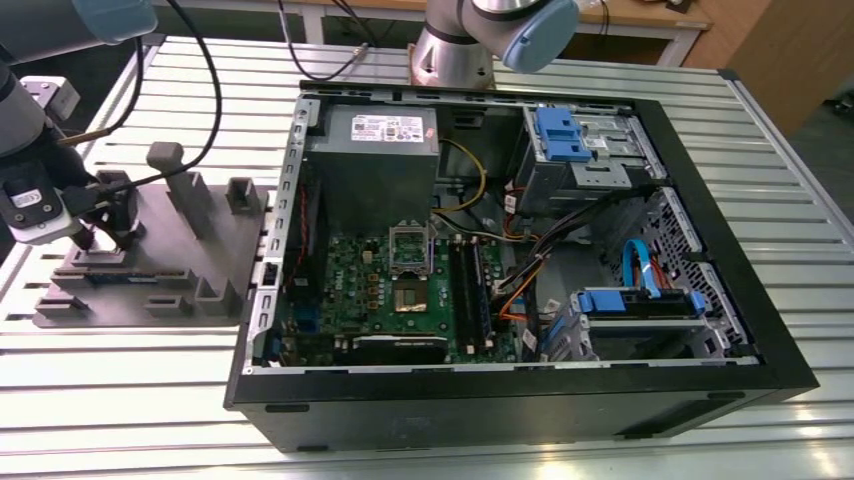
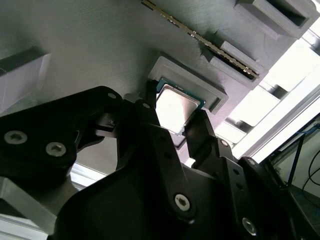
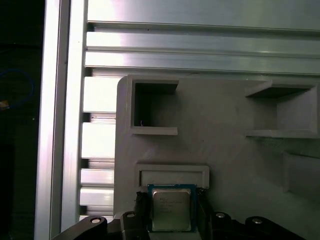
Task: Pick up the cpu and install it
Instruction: 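Pick up the cpu and move it towards the insertion slot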
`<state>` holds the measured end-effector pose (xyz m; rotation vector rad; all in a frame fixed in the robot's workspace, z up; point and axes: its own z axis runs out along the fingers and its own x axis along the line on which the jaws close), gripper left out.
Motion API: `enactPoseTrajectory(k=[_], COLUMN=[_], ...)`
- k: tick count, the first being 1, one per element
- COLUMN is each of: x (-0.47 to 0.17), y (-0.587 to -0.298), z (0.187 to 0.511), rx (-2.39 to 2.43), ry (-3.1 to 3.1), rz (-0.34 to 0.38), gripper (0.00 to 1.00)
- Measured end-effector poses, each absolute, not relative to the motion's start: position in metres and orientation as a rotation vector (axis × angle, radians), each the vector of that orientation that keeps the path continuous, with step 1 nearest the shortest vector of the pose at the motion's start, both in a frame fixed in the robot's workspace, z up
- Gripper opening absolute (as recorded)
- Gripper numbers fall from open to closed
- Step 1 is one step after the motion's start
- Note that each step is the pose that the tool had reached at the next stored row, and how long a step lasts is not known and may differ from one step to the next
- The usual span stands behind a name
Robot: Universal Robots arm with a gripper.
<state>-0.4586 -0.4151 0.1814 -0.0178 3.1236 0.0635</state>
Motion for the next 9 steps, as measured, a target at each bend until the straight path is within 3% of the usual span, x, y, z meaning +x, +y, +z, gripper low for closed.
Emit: enactPoseTrajectory(k=[9], x=[-0.4586], y=[-0.4151], z=[0.1857], rx=[-0.018], ry=[3.123], rz=[0.064], gripper=[0.47])
